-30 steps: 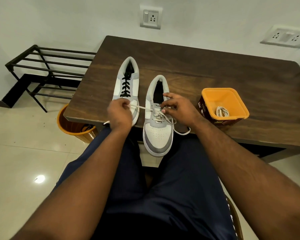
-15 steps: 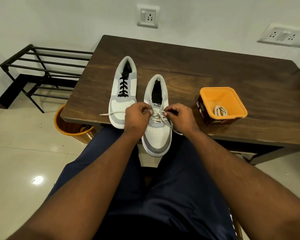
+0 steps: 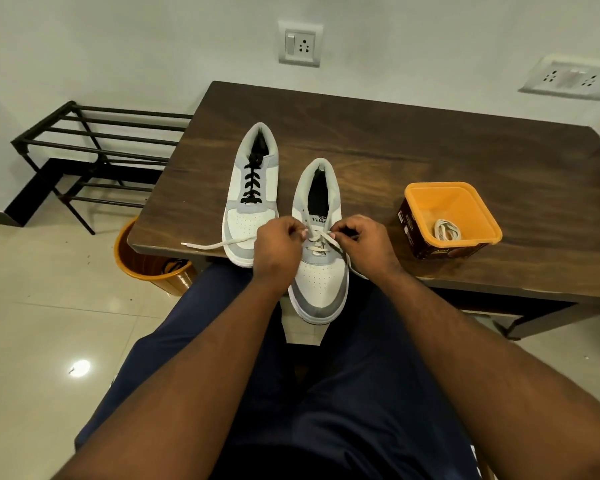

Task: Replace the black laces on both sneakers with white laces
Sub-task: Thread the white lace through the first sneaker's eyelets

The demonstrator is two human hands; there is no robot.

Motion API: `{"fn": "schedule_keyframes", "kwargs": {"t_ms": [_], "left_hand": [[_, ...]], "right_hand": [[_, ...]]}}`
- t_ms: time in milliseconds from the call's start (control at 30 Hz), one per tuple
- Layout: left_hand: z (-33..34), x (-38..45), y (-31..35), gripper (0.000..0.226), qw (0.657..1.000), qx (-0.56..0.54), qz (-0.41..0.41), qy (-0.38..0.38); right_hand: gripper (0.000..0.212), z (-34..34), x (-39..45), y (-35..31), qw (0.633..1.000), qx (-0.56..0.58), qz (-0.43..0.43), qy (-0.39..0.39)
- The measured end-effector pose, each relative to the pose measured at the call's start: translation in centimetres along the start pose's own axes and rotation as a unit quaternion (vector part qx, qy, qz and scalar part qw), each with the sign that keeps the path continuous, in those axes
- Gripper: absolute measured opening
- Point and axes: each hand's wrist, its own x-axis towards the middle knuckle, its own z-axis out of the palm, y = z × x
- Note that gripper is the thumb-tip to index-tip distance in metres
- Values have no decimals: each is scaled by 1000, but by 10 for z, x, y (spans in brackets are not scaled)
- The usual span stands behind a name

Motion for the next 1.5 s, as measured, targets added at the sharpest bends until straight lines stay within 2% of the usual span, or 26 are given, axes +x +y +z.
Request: {"fn": "schedule_keyframes", "kwargs": {"t_ms": [133,167,233,300,400,467,667,800,867,933,1000,1267,1500], "left_hand": [[-20,6,-5,8,991,60,-4,117],[-22,6,-5,11,992,61,11,113],[-15,4,-2,23,998,15,43,50],[-2,0,2,28,999,-39,22,1],[7,2,6,19,998,-61,-16,8],[8,1,8,14,999,-35,-3,7],[-14,4,7,20,992,92,59,64],[-6,-1,10,31,995,54,85,-22],[-1,-1,8,31,995,47,80,-22],[1,0,5,20,994,44,96,-10],[1,0,0,4,990,67,124,-8],[-16,20,-4,18,957,233,158,-75],[-21,21,-5,16,941,282,153,-108]], "right_hand": [[4,1,3,1,1000,-13,6,-10],[4,1,3,1,1000,-16,6,-12],[4,2,5,1,1000,-13,7,-15],[4,2,6,1,1000,-9,11,-18],[5,2,6,1,1000,-14,15,-23],[4,2,5,1,1000,-19,11,-23],[4,-5,5,4,999,-3,18,-31],[9,-9,10,1,999,26,14,-43],[15,-9,11,-1,998,34,4,-52],[15,-8,12,-2,998,30,-10,-56],[16,-7,12,-3,998,3,-30,-57],[29,-15,10,3,988,-75,-107,-87],[36,-22,12,4,983,-88,-82,-141]]}}
